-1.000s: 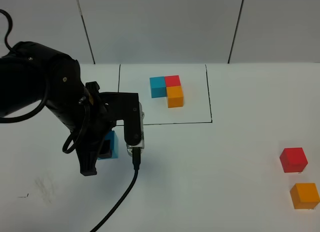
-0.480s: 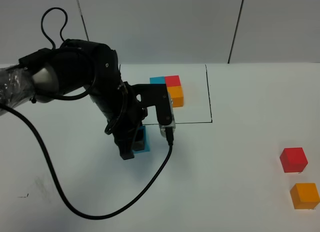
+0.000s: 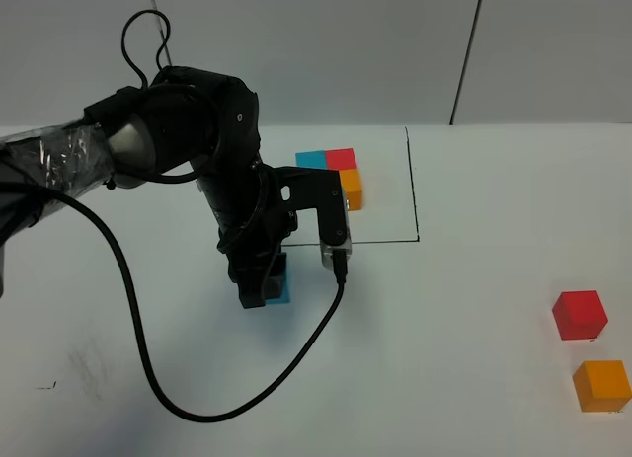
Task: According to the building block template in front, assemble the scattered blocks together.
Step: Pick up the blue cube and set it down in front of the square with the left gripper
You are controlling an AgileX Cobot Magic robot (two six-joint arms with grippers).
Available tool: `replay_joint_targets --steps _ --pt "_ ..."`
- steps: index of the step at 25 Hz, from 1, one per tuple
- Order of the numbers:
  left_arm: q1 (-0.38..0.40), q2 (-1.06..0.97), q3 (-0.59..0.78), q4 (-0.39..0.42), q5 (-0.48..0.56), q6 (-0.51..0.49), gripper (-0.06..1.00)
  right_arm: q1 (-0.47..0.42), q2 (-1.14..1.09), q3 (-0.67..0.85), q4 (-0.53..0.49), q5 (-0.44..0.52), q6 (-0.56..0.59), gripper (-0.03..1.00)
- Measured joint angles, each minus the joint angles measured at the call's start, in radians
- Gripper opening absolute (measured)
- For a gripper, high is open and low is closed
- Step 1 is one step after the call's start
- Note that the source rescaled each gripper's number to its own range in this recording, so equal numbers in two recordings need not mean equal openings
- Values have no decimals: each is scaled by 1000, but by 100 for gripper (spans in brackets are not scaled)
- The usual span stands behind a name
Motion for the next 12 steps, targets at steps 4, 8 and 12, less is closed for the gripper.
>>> replay_joint_targets --steps 4,8,12 --pt "0 1 -3 28 0 -12 0 0 0 0 0 0 0 65" --pt "0 5 -8 30 -11 -12 0 0 0 0 0 0 0 65" --pt "0 39 -8 30 -20 -12 0 0 0 0 0 0 0 65"
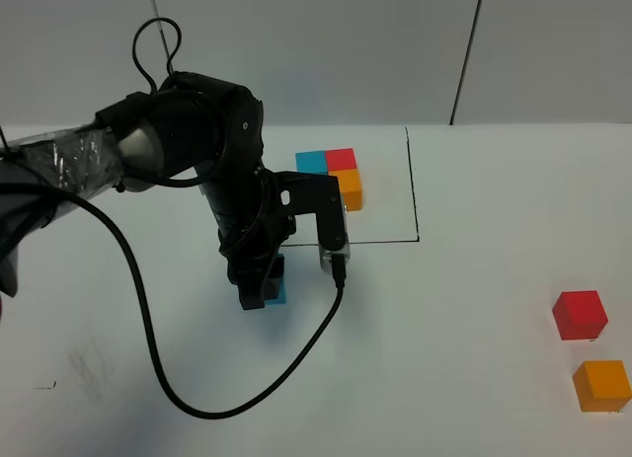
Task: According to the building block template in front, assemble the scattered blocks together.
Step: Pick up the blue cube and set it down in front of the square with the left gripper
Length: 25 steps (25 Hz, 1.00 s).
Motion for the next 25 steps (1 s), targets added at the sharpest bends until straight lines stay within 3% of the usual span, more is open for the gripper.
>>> replay_joint_targets --steps 12,25 --pt "0 95 -1 -1 -90 20 0 0 0 0 0 0 0 65" --pt "0 109 -3 -3 -115 30 0 0 0 0 0 0 0 65"
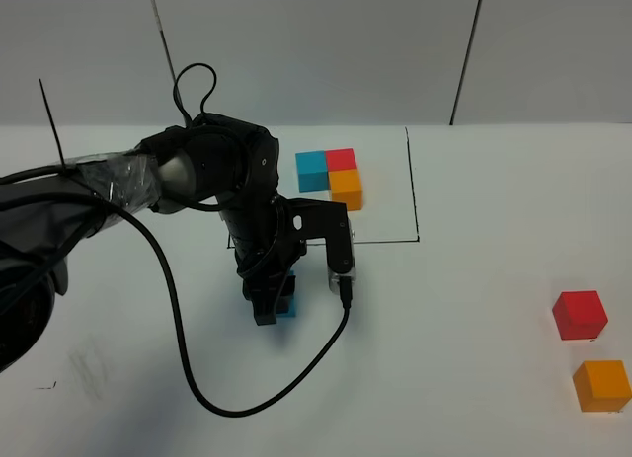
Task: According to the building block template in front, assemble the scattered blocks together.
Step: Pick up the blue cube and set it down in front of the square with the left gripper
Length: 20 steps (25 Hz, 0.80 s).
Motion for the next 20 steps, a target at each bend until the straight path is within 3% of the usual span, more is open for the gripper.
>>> replay_joint_targets --steps 13,16,20 --pt "0 1 -1 0 7 18 0 0 0 0 0 0 0 65" --pt "0 3 -1 1 7 16 16 0 0 0 0 0 0 65" --pt "0 9 -1 3 6 -7 60 0 0 0 0 0 0 65"
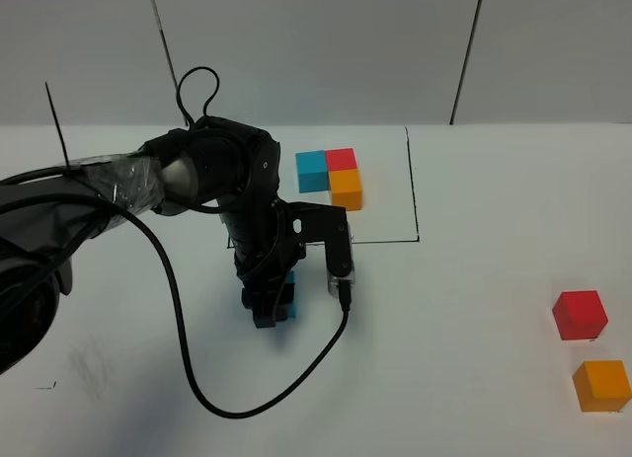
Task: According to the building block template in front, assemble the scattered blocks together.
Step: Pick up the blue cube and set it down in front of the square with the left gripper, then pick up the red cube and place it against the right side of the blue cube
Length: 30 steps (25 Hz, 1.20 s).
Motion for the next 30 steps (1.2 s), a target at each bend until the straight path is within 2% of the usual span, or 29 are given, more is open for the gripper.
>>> replay_joint_targets --steps 3,6,10,13,17,21,27,30 --pt "0 -1 0 1 -1 -15 84 0 0 0 0 0 0 65" --pt "0 -7 0 2 8 -30 95 0 0 0 0 0 0 65" --pt "0 -37 0 21 44 -53 97 0 0 0 0 0 0 65" --pt "-7 -71 0 65 77 -91 97 0 0 0 0 0 0 65" --pt "-25 -128 0 120 111 -154 98 0 0 0 0 0 0 65" --pt "-29 -204 0 132 123 -241 98 0 0 0 0 0 0 65" --pt "-30 -326 0 136 252 -307 98 0 0 0 0 0 0 65" --pt "-30 -393 0 186 291 -411 98 0 0 0 0 0 0 65"
